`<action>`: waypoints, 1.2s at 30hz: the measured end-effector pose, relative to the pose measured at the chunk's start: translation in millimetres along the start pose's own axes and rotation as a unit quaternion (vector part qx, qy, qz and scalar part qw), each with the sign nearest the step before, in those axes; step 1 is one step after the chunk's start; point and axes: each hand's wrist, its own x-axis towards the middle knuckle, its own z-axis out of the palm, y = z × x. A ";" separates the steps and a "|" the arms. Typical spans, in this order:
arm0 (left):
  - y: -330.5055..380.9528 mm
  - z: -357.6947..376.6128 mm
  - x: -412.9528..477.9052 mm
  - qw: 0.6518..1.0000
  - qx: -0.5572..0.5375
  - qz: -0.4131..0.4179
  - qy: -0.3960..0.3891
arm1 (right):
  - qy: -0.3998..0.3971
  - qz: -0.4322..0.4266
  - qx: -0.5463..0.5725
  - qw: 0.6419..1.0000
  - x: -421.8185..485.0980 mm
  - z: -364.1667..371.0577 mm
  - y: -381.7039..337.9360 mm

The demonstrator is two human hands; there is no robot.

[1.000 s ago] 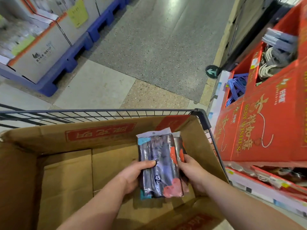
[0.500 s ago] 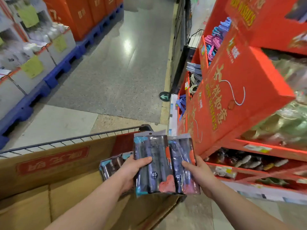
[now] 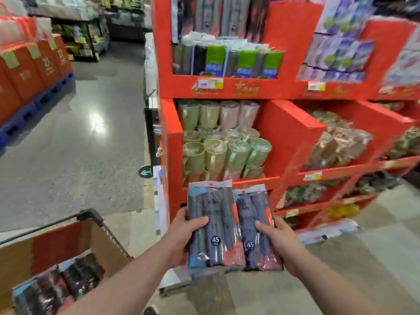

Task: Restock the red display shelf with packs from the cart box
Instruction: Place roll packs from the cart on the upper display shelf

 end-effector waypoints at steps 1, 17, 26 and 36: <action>-1.2 19.3 0.6 1.000 0.005 0.004 -0.007 | 0.008 -0.004 0.008 1.000 -3.1 -20.4 -0.9; 65.2 168.9 33.5 0.993 0.044 0.065 -0.090 | 0.064 -0.085 0.098 0.990 21.5 -152.2 -64.7; 138.4 201.7 122.8 0.985 0.023 0.112 -0.126 | 0.077 -0.133 0.098 0.983 103.5 -166.7 -151.9; 249.1 170.5 202.3 0.976 -0.038 0.196 -0.091 | 0.087 -0.224 0.035 0.970 214.1 -117.3 -274.6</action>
